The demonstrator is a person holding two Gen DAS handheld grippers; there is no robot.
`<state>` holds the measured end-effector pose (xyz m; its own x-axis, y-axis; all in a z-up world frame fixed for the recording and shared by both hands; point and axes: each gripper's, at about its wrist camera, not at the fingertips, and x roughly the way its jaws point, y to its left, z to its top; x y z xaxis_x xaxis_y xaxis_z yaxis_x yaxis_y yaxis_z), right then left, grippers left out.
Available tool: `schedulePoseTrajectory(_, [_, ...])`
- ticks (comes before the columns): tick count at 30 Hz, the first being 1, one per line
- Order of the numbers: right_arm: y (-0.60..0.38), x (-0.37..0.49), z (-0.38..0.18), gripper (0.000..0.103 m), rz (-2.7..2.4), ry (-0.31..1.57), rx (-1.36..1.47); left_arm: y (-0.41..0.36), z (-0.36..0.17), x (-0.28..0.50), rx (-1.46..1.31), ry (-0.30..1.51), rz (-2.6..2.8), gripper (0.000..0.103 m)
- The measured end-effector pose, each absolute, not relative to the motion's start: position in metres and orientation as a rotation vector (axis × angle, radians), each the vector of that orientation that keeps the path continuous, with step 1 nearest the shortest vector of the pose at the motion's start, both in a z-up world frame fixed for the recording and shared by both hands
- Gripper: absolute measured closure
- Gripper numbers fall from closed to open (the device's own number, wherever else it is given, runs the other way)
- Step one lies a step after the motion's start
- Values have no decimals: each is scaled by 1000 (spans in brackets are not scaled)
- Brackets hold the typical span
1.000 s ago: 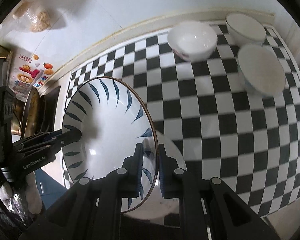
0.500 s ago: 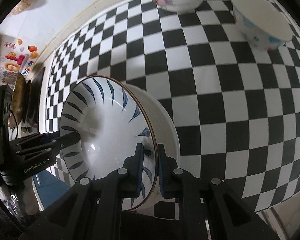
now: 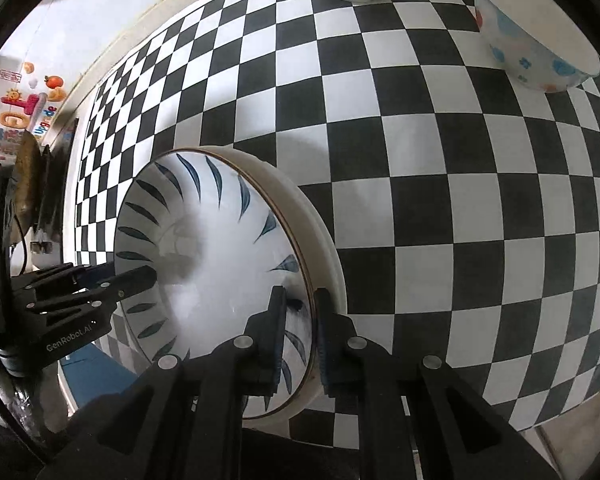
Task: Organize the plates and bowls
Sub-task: 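Carry the blue-striped plate stack with both grippers above the table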
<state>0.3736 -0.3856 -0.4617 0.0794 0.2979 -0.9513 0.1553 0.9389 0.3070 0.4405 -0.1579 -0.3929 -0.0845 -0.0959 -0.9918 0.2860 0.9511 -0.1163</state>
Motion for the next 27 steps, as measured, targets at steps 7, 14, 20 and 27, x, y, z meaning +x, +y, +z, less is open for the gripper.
schedulePoseTrajectory(7, [-375, 373, -460, 86, 83, 1526, 344, -165, -398, 430, 206, 1644, -281, 75])
schedulePoseTrajectory(14, [-367, 374, -462, 86, 71, 1546, 352, -170, -399, 425, 222, 1654, -264, 75])
schedulePoseTrajectory(20, [-363, 372, -462, 86, 54, 1541, 342, -168, -401, 414, 213, 1660, -262, 75])
schedulePoseTrajectory(27, [-362, 366, -458, 86, 27, 1542, 339, -152, -395, 404, 200, 1660, -246, 75])
